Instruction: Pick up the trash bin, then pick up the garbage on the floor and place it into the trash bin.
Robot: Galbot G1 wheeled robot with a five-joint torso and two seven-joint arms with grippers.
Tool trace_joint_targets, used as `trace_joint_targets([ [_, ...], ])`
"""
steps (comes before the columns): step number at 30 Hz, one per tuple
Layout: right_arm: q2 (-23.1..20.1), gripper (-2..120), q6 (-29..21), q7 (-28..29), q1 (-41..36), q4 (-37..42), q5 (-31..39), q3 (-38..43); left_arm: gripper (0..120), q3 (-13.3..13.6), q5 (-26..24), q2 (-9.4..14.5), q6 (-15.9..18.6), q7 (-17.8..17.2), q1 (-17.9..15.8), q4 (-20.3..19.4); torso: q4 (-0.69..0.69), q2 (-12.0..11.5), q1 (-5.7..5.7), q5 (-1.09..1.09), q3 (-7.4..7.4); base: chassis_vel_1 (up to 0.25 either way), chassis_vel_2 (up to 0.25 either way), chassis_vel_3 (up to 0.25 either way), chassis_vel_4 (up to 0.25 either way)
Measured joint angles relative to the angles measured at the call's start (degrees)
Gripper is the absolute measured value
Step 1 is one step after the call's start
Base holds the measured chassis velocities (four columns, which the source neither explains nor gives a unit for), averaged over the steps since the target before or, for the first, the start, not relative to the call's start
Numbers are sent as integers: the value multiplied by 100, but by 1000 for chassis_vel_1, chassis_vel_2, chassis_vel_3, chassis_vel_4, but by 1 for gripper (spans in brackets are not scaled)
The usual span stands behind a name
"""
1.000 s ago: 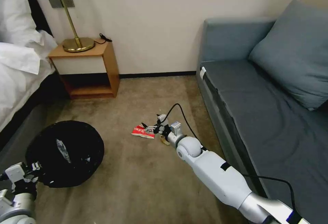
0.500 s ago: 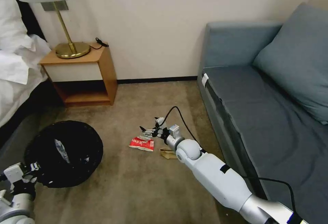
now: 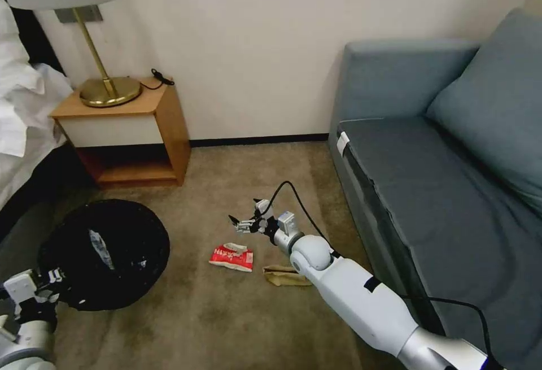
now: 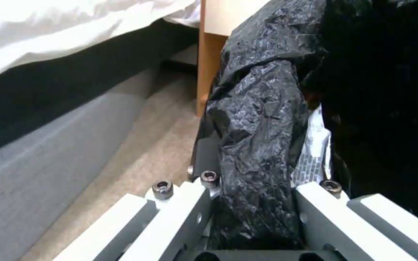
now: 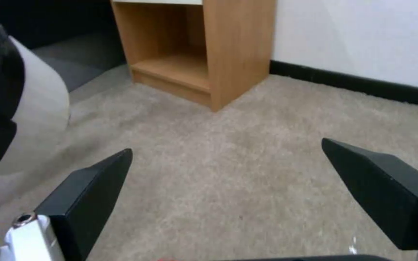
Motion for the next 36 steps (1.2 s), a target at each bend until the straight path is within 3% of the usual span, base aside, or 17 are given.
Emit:
trace_joint_targets([
  [8, 71, 100, 4, -386, 312, -346, -182, -327, 3, -5, -67, 99, -27, -4, 0, 122, 2, 0, 0, 0, 0, -101, 116, 114, -108],
  [13, 338, 100, -500, -1109, 849, -927, -417, -1052, 3, -27, -228, 460, -32, -12, -64, 726, 1, 0, 0, -2, 1, -62, 54, 37, -48],
  [17, 674, 100, -808, -1252, 1076, -1494, -808, -1364, 3, -71, -286, 626, -56, -7, -26, 977, 3, 0, 0, -2, 0, 0, 0, 0, 0],
  [22, 861, 100, -1035, -1385, 1036, -1781, -1087, -1528, 3, -83, -290, 684, -164, 27, 34, 1142, 3, 0, 0, -1, 0, 0, 0, 0, 0],
  [36, 977, 100, -958, -1648, 865, -2377, -1740, -1319, 3, -63, -270, 616, -206, 75, 63, 1110, 1, 0, 0, -1, 0, 0, 0, 0, 0],
])
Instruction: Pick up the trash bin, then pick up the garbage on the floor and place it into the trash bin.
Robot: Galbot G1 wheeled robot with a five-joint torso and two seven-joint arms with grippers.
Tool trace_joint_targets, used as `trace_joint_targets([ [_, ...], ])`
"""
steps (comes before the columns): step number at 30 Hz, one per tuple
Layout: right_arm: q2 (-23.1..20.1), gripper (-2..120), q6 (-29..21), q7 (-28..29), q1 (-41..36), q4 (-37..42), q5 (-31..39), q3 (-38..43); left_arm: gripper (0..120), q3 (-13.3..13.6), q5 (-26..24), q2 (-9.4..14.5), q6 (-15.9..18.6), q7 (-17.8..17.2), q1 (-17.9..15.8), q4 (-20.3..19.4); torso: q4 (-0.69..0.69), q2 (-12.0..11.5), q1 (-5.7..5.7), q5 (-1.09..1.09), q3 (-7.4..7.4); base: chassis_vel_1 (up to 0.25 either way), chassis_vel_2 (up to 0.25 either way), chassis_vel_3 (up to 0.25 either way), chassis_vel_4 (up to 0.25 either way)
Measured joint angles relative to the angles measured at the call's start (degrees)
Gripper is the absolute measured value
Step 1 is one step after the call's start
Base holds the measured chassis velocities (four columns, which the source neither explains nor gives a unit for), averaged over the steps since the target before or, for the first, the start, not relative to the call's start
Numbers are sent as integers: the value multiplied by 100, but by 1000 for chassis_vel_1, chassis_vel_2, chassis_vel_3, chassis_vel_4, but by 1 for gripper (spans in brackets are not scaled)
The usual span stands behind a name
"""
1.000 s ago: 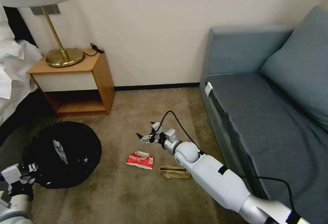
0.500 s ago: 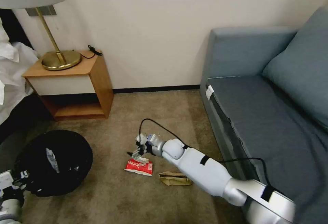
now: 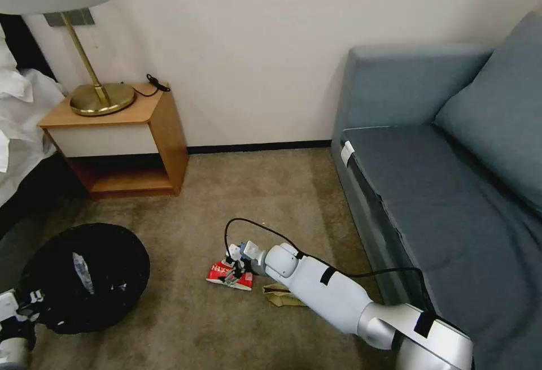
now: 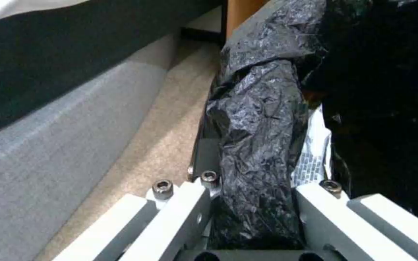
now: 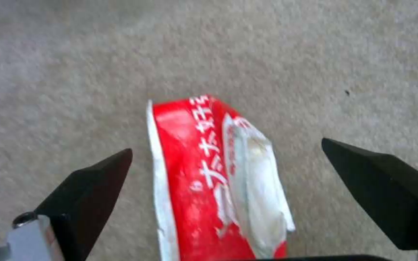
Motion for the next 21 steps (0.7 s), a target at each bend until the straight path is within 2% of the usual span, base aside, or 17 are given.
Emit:
trace_joint_targets([
  [10, 271, 100, 254, -183, -28, -611, -582, 208, 3, 41, 31, -85, 17, 4, 14, -180, 0, 0, 0, 1, 0, 0, 0, 0, 0],
  [16, 535, 85, 522, -270, -20, -1175, -1047, 512, 3, 34, 35, -111, 29, 14, 50, -235, 0, 0, 0, 1, 0, 0, 0, 0, 0],
  [19, 621, 70, 669, -357, 2, -1427, -1242, 673, 3, 6, 34, -109, 29, 24, 81, -238, 1, 0, 0, 1, 0, 0, 0, 0, 0],
  [21, 624, 67, 686, -365, 4, -1456, -1263, 697, 3, 0, 34, -108, 29, 24, 88, -239, 1, 0, 0, 1, 0, 0, 0, 0, 0],
])
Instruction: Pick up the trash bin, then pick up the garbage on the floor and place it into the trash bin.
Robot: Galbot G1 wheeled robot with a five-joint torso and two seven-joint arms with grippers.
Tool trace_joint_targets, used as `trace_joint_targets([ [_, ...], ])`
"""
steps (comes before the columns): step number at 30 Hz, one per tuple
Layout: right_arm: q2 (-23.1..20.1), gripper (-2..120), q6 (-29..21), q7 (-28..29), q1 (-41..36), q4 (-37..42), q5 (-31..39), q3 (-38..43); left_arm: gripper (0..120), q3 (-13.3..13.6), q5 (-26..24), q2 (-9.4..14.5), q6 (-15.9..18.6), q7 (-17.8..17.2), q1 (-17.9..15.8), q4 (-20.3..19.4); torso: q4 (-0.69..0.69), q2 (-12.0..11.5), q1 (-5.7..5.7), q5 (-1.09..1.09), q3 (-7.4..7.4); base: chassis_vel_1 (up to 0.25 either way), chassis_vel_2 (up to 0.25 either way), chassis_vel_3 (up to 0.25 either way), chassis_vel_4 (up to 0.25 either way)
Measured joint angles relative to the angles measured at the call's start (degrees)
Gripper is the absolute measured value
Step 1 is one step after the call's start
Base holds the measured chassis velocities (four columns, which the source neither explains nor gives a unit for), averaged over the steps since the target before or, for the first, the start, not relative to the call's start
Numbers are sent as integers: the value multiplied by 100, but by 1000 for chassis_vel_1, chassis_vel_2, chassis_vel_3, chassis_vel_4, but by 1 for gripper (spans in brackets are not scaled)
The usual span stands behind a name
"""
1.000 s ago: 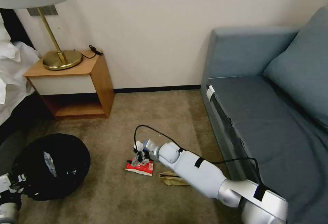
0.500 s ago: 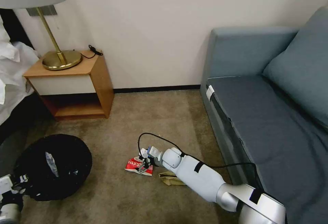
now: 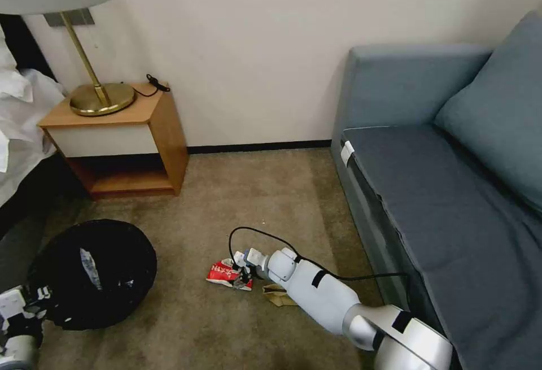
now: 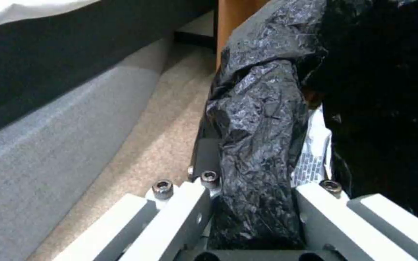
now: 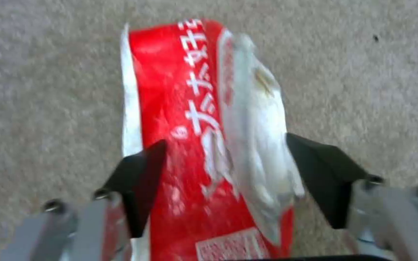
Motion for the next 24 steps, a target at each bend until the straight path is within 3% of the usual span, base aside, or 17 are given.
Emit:
trace_joint_targets([
  [2, 3, 56, 61, -14, 7, -54, -39, 62, 3, -9, -1, -1, -2, 4, 26, -16, -1, 0, 0, 0, 0, 0, 0, 0, 0],
  [14, -2, 17, 262, -170, -17, -94, -112, 225, 3, -1, -2, -23, -25, 25, 26, -12, 0, 0, 0, 1, 0, 0, 0, 0, 0],
  [17, -5, 2, 353, -247, -6, -177, -227, 369, 3, 5, 6, -29, -50, 38, 42, 17, -1, 0, 0, 0, 0, 0, 0, 0, 0],
  [24, -33, 0, 430, -257, -28, 138, -212, 502, 3, -1, 34, -56, -86, 60, 74, 17, 0, 0, 0, 0, 0, 0, 0, 0, 0],
])
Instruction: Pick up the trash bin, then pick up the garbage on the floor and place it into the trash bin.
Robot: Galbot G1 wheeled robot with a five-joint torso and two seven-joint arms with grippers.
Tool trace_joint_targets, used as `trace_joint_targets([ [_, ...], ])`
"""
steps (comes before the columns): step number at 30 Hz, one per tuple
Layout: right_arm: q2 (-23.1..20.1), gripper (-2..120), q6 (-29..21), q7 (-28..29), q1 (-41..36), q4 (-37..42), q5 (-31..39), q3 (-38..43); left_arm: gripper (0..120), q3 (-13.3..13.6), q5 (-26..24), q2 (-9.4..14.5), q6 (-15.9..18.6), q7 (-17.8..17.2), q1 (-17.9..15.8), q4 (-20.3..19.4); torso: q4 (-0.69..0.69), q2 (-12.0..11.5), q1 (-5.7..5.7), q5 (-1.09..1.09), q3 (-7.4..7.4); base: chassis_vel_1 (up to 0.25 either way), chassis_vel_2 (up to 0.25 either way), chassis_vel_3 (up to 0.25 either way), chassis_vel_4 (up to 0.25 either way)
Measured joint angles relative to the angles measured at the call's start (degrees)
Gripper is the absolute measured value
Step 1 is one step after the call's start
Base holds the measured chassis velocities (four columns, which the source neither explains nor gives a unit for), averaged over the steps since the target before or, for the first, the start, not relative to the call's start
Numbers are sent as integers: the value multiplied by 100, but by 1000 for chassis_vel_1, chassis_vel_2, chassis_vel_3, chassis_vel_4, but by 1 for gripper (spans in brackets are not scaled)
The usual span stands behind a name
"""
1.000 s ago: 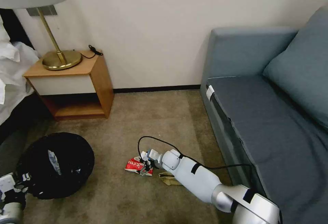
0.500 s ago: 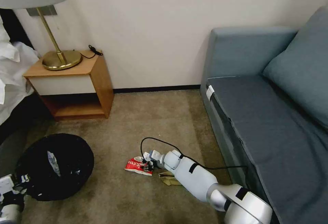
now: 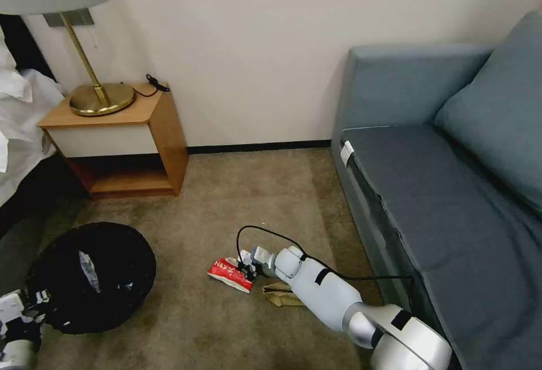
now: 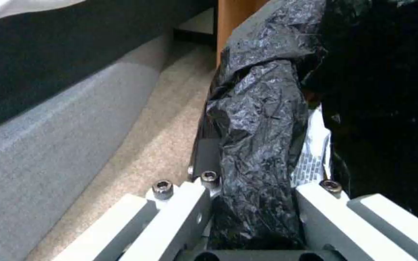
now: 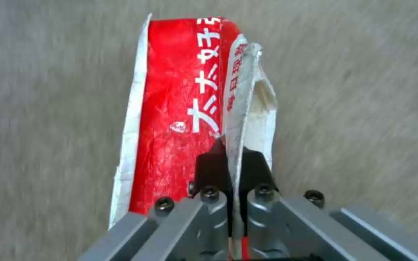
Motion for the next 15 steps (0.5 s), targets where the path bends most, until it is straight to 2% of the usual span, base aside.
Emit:
trace_joint_targets([
  [3, -102, 0, 24, 119, -38, 692, 452, 74, 3, 34, 38, -25, -4, 8, -22, -7, -1, 0, 0, 0, 0, 0, 0, 0, 0],
  [4, -102, 0, 24, 119, -38, 692, 452, 74, 3, 34, 38, -25, -4, 8, -22, -7, -1, 0, 0, 0, 0, 0, 0, 0, 0],
  [7, -216, 0, -20, 360, -46, 1497, 1132, -55, 3, 91, 81, -43, -5, 12, -73, -9, -1, 0, 0, 0, 0, 0, 0, 0, 0],
  [8, -216, 0, -20, 360, -46, 1497, 1132, -55, 3, 91, 81, -43, -5, 12, -73, -9, -1, 0, 0, 0, 0, 0, 0, 0, 0],
  [11, -224, 0, 23, 735, -30, 2181, 1778, -266, 3, 160, 124, -56, 7, 15, -128, -24, 0, 0, 0, 0, 0, 0, 0, 0, 0],
  [15, -205, 0, 27, 1056, -22, 2735, 2206, -579, 3, 215, 151, -61, 42, 15, -168, -67, -1, 0, 0, 0, 0, 0, 0, 0, 0],
])
